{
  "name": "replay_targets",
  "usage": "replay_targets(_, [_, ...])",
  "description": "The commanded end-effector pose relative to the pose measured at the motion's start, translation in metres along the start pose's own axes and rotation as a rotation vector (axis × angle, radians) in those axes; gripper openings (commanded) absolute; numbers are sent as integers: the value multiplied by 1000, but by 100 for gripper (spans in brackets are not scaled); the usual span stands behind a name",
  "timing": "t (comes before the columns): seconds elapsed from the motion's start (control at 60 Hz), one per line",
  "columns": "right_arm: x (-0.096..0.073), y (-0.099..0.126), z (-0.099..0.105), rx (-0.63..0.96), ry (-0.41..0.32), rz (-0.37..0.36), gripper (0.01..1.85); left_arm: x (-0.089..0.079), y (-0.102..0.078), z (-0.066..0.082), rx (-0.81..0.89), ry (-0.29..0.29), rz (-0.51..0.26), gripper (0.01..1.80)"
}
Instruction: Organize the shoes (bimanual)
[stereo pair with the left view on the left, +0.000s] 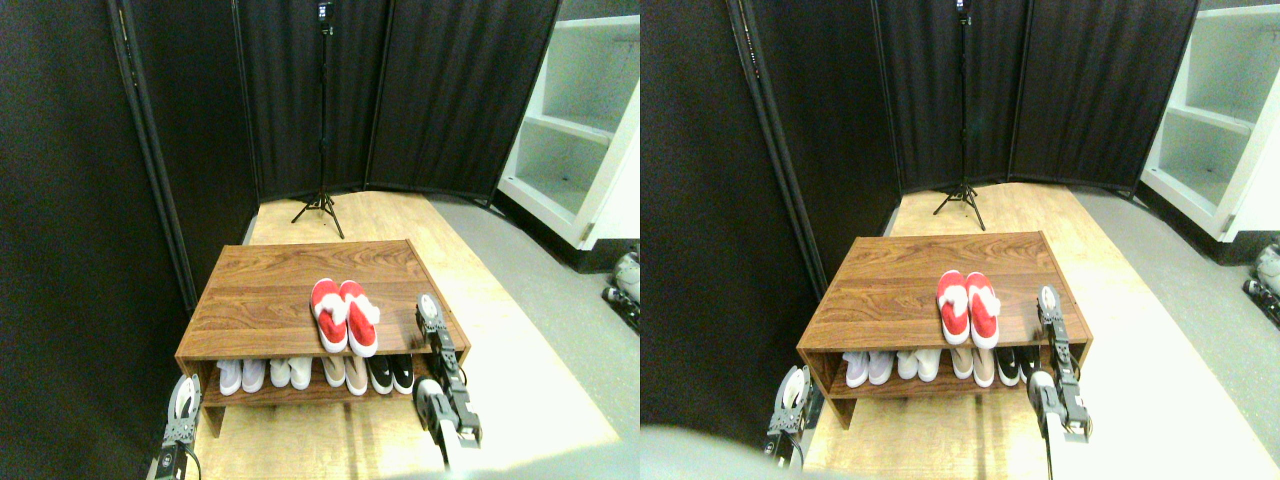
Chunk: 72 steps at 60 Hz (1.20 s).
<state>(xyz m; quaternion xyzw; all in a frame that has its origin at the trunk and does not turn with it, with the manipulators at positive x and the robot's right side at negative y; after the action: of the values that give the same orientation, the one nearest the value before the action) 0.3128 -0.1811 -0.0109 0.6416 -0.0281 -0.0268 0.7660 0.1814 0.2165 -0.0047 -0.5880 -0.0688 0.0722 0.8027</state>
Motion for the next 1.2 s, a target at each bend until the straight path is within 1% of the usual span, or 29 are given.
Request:
replay_targets(0.017, [-9,16,4,15,-2,77,1,3,-5,-1,-8,3,-28,1])
replay_targets(0.15, [-30,19,11,13,-16,90,1,5,-6,-1,-12,16,-25,1])
replay_targets(0.183, [-31,19,12,15,-13,95,1,5,-6,-1,-12,17,-25,1])
replay_targets(0.217, [-36,19,13,15,3,122,1,6,-6,0,-12,28,-29,1])
replay_targets(0.283, [-44,20,16,17,21,145,1,8,-7,-1,-29,49,-30,1])
replay_targets(0.3, [-44,20,16,17,21,145,1,8,-7,-1,-29,49,-30,1])
replay_targets(0.333, [-53,22,18,9,19,146,1,10,-8,-2,-32,50,-31,1])
replay_targets(0.367, [-54,22,18,8,18,145,1,11,-8,-2,-33,49,-30,1])
replay_targets(0.45, [-69,27,22,-6,18,147,1,13,-8,-3,-37,58,-26,1])
replay_targets(0.483, [-70,27,22,-10,18,149,1,13,-8,-3,-36,61,-27,1])
replay_targets(0.517, [-77,28,24,-49,18,160,1,14,-8,-4,-36,68,-24,1])
replay_targets(0.55, [-79,28,24,-59,18,162,1,14,-8,-4,-36,68,-23,1])
replay_targets(0.6, [-85,29,25,-70,10,158,1,15,-8,-4,-37,70,-24,1])
replay_targets(0.7, [-87,28,24,-69,12,165,1,16,-8,-5,-41,70,-20,1])
replay_targets(0.817, [-88,28,21,-96,4,173,1,19,-8,-6,-69,88,-8,1])
replay_targets(0.967, [-87,27,18,-99,11,166,1,20,-7,-6,-54,95,-14,1])
replay_targets(1.067, [-86,26,16,-93,11,171,1,20,-6,-6,-57,93,-9,1])
replay_targets(1.2, [-85,26,15,-58,13,153,1,18,-6,-5,-57,76,-8,1])
